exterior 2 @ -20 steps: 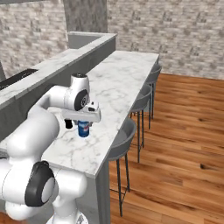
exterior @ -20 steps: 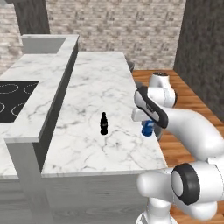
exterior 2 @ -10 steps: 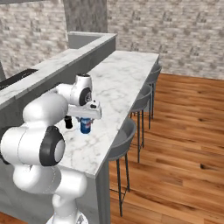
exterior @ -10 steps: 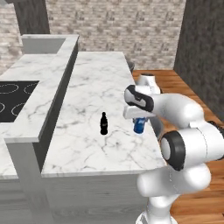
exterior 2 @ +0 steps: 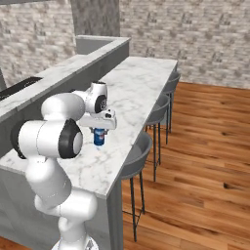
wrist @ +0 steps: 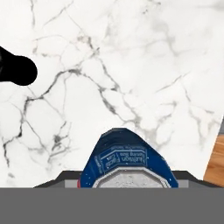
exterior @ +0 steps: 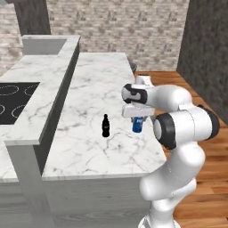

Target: Move the drinks to the dining counter.

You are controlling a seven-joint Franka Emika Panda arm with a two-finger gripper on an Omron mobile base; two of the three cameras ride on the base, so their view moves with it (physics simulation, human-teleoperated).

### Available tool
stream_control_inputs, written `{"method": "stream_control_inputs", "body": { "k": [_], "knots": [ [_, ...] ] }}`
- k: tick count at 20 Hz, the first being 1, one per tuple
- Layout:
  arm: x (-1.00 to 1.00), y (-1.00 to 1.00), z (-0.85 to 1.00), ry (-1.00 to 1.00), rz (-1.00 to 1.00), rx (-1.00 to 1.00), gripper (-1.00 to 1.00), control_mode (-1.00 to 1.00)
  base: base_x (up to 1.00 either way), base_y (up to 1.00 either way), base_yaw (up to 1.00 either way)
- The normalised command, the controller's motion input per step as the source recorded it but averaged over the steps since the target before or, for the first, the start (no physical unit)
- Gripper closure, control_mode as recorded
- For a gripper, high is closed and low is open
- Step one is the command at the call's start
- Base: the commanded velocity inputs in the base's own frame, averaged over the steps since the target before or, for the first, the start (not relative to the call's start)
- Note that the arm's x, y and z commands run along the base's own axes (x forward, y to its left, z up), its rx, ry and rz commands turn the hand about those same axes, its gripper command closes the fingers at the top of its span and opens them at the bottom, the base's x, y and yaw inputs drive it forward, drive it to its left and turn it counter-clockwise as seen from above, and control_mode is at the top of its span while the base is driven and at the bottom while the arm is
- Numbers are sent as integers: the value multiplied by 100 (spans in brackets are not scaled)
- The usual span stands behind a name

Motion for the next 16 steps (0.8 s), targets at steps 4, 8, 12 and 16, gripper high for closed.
{"method": "stream_control_inputs", "body": {
  "k": [4,8,12,16],
  "knots": [
    [36,0,-29,-1,0,0,100,-100,0,0,0],
    [33,0,-35,-3,0,-1,100,-100,0,0,0],
    [29,0,-34,0,0,0,100,-100,0,0,0],
    [21,0,-32,0,0,0,100,-100,0,0,0]
  ]
}}
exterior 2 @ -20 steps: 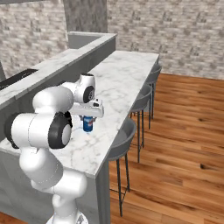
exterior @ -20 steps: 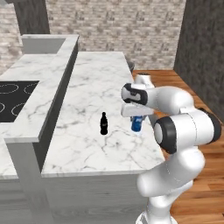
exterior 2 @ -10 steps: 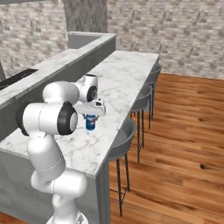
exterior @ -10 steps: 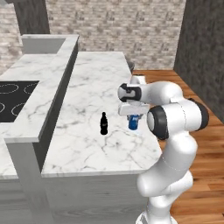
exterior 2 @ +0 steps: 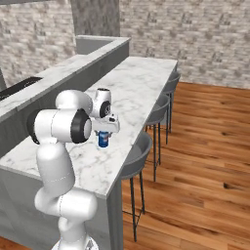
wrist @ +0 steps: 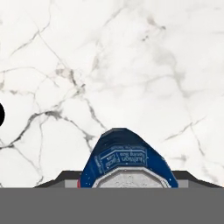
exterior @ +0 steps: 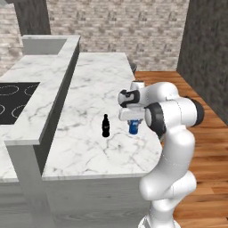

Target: Move the drinks to the dining counter.

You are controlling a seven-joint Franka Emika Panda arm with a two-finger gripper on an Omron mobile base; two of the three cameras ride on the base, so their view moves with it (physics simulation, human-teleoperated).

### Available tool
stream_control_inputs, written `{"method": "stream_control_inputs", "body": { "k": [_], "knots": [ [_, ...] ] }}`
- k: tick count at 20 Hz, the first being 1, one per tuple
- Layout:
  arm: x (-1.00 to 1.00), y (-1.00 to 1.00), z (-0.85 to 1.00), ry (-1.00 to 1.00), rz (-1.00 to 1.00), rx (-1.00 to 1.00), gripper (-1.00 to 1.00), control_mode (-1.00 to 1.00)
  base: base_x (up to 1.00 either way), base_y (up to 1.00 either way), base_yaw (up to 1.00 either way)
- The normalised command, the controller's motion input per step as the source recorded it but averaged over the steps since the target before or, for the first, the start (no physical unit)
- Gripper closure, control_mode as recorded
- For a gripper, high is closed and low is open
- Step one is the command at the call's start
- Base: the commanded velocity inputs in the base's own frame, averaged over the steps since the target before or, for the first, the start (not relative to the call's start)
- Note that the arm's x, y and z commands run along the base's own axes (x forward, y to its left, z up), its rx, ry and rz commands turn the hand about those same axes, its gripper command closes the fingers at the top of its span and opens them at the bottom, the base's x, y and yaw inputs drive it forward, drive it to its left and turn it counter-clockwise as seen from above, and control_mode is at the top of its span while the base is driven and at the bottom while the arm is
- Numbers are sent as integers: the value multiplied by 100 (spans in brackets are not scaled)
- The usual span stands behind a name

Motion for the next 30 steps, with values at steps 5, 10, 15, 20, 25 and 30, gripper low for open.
{"method": "stream_control_inputs", "body": {
  "k": [5,10,15,20,25,30],
  "knots": [
    [5,0,-25,0,0,0,100,-100,0,0,0],
    [0,0,-18,0,0,0,100,-100,0,0,0],
    [0,0,-13,0,0,0,100,-100,0,0,0],
    [0,0,0,0,0,0,-100,-100,0,0,0],
    [0,0,0,0,0,0,-100,-100,0,0,0],
    [0,0,0,0,0,0,-100,-100,0,0,0]
  ]
}}
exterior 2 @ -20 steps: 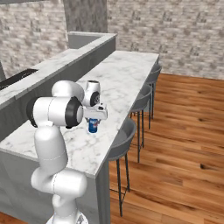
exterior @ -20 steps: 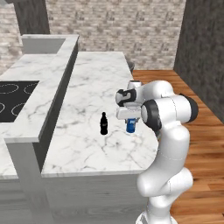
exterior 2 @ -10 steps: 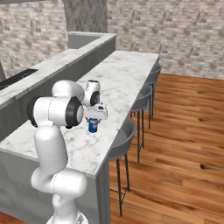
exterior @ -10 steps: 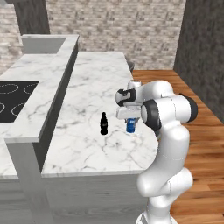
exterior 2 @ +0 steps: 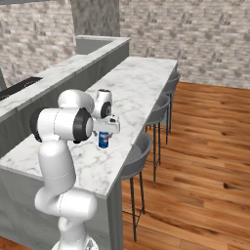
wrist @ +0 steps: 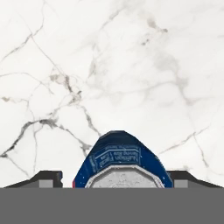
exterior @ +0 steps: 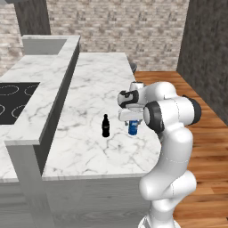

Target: Move the drinks to the dining counter.

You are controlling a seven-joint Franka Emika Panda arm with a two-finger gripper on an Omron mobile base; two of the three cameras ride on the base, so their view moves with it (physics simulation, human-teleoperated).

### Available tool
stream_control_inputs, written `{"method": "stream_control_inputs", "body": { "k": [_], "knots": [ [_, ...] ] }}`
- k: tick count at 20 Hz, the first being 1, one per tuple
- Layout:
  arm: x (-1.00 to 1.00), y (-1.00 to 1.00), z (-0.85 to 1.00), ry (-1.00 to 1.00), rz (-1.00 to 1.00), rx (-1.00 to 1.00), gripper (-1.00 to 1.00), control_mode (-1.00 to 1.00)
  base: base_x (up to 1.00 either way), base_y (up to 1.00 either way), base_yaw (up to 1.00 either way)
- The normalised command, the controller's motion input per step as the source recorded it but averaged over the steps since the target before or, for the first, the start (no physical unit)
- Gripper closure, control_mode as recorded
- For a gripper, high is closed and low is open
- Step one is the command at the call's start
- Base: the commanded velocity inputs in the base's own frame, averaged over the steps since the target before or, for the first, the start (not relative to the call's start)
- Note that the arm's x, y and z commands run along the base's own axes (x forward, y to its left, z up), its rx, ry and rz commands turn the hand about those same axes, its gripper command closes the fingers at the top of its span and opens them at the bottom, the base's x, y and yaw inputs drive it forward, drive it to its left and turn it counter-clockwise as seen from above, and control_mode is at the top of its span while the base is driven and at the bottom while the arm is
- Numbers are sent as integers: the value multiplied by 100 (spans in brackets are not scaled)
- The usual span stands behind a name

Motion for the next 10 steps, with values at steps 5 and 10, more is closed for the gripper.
{"method": "stream_control_inputs", "body": {
  "k": [5,10],
  "knots": [
    [-1,0,3,0,0,0,-100,-100,0,0,0],
    [-20,0,19,-1,0,0,-100,-100,0,0,0]
  ]
}}
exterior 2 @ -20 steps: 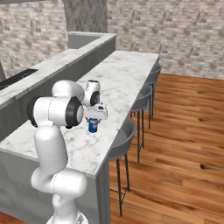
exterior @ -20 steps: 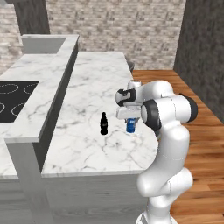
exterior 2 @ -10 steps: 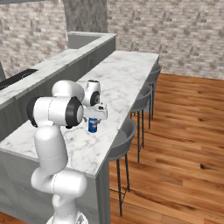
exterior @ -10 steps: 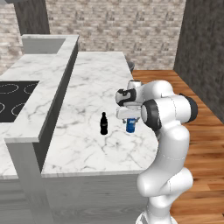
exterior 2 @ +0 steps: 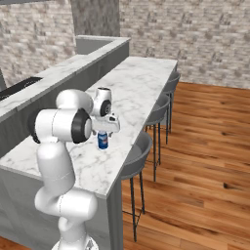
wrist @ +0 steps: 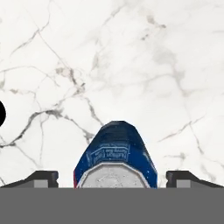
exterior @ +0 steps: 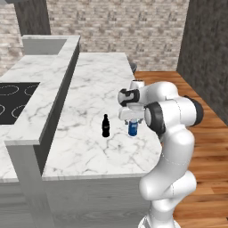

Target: Move the drinks to the dining counter.

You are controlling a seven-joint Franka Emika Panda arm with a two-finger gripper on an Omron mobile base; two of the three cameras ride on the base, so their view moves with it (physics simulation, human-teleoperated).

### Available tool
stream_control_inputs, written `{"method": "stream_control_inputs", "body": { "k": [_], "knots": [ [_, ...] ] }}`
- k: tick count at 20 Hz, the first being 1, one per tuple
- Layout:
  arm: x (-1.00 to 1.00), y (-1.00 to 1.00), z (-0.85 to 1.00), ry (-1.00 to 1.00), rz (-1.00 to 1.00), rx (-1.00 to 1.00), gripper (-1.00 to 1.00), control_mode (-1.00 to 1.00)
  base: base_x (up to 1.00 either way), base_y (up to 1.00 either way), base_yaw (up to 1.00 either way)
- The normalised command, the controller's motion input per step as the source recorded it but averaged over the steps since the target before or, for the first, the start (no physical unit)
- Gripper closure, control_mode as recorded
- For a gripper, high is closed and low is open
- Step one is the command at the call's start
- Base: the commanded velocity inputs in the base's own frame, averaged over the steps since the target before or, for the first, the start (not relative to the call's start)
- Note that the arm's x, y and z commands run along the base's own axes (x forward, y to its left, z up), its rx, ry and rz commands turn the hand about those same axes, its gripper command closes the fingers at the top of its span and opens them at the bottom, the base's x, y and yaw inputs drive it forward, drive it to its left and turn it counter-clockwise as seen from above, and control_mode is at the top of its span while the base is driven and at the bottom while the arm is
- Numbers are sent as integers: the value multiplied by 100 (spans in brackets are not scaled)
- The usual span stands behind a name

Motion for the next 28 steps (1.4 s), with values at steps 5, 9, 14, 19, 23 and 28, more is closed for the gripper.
{"method": "stream_control_inputs", "body": {
  "k": [5,9,14,19,23,28],
  "knots": [
    [-48,0,37,-6,0,0,-100,-100,0,0,0],
    [-76,-4,51,-9,0,0,-100,-100,0,0,0],
    [-97,-16,54,-10,0,0,-100,-100,0,0,0],
    [-100,-22,53,-14,0,0,-100,-100,0,0,0],
    [-87,-14,61,-14,0,0,-100,-100,0,0,0],
    [-41,-3,47,-5,0,0,-100,-100,0,0,0]
  ]
}}
